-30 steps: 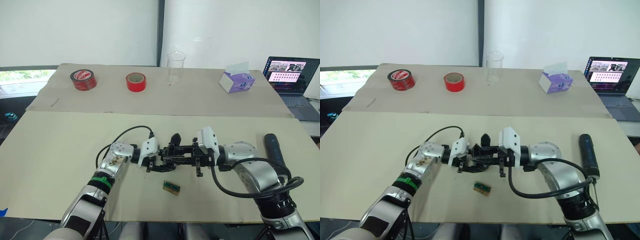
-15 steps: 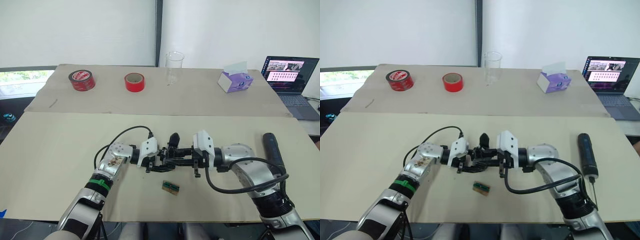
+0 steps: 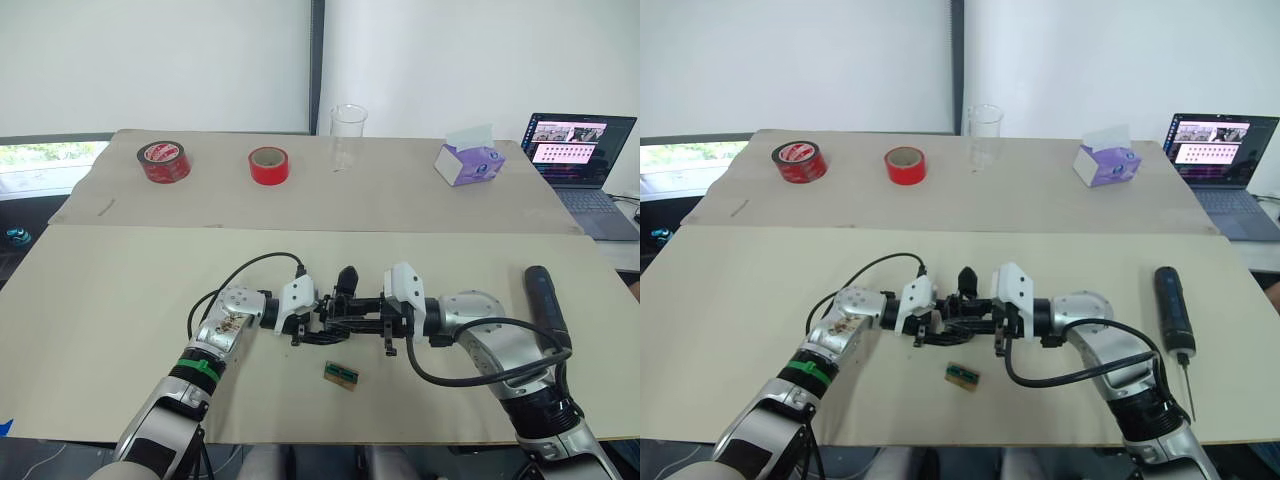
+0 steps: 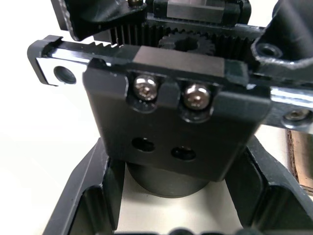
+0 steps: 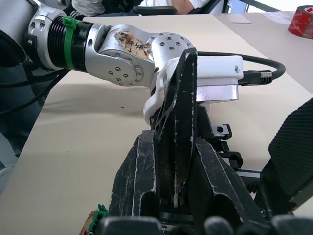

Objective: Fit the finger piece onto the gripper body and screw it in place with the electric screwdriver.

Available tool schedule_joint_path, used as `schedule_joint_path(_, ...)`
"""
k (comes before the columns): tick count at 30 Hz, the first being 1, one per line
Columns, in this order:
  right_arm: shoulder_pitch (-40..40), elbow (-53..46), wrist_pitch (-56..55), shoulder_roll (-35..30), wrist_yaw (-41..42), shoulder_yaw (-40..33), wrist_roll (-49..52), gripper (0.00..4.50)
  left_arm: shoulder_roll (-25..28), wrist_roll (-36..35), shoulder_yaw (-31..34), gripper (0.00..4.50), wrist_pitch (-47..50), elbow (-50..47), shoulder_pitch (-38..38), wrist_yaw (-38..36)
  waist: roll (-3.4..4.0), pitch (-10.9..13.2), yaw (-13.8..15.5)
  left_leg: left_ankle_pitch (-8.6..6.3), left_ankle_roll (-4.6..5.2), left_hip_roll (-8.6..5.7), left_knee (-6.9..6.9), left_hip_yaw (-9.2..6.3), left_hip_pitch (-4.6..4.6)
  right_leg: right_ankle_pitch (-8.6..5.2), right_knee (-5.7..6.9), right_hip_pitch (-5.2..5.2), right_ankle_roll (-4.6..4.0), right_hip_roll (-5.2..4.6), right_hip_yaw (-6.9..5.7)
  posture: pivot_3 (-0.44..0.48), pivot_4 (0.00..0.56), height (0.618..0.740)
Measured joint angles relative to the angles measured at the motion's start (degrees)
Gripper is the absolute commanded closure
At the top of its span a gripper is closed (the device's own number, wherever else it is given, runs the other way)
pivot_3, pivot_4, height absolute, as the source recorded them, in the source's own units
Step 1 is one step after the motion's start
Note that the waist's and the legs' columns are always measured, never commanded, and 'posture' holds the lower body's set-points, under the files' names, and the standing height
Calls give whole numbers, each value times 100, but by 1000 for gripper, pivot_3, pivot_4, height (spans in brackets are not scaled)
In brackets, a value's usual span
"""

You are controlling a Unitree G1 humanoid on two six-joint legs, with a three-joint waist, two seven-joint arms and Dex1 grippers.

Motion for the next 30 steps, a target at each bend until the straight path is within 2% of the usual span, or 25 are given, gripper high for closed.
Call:
schedule_joint_path(17,-31,-136,593,92,-209,97,55,4105,53,0,1,2177,17,-76,113,81,3,-35,-15,-1,0,3,-6,0,14,-1,1,7,-2,2,2,0,150,740)
schedule_joint_path(30,82,-14,577,332,-486,133,17,4106,145,-9,12,2177,126,-114,166,98,3,-41,-85,-1,-1,6,-39,4,86,-10,9,58,-16,3,11,0,150,740)
